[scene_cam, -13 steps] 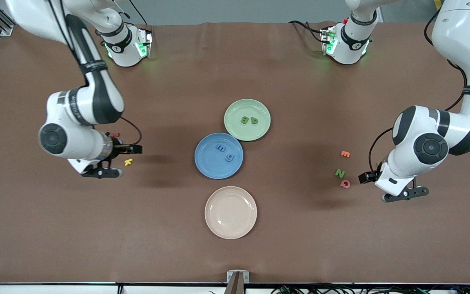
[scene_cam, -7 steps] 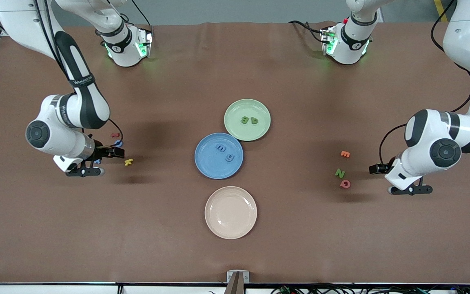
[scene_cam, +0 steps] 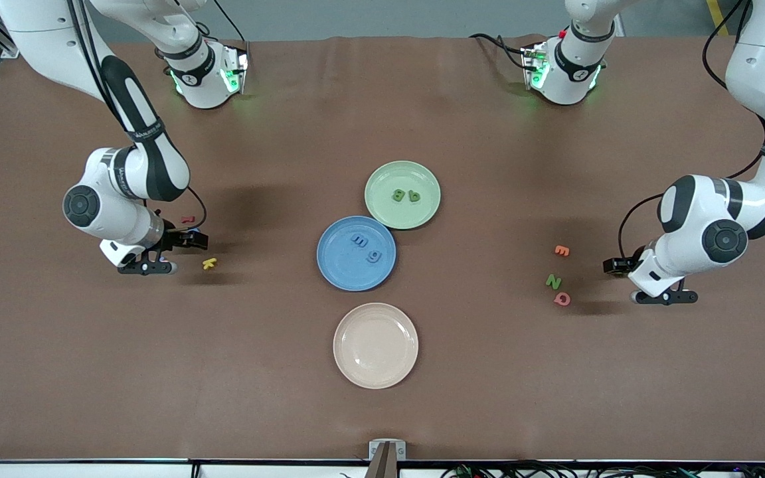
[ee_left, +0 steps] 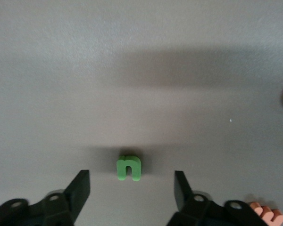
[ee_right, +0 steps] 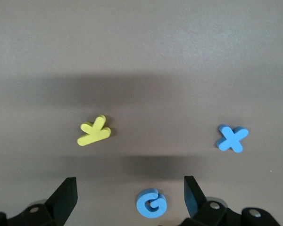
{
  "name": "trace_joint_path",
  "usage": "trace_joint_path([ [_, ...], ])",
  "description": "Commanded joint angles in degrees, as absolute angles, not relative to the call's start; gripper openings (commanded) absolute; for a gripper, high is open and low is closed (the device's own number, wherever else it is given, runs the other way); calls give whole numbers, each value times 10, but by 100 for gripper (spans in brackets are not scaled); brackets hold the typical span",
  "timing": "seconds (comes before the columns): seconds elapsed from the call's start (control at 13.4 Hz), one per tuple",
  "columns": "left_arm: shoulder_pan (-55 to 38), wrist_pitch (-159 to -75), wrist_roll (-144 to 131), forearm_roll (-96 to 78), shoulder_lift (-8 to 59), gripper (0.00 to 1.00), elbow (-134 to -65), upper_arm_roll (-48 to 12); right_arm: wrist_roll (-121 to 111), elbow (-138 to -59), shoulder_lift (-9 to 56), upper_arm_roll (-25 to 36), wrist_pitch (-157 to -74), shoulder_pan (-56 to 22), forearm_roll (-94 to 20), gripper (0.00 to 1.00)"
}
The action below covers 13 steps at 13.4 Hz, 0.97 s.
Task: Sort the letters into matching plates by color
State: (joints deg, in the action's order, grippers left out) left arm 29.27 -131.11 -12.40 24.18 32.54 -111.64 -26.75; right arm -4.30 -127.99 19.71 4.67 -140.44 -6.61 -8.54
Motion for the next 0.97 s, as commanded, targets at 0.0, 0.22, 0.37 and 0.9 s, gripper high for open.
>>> trace_joint_path([
  [0.0,303,-1321,-120,250,330,69,-1123,-272,-46,-1305,173,41,-1407,-51,-76,100],
  [0.22,305,-1332,-120,250,341,63,-1123,-272,-46,-1315,174,41,-1407,-44,-76,100],
  [0.37,304,-1333,-120,250,346,59,-1122,-272,-46,-1320,176,42,-1412,-38,-76,98],
  [0.9,305,-1335,-120,250,348,55,-1121,-270,-39,-1342,181,43,-1450,-38,-76,82],
])
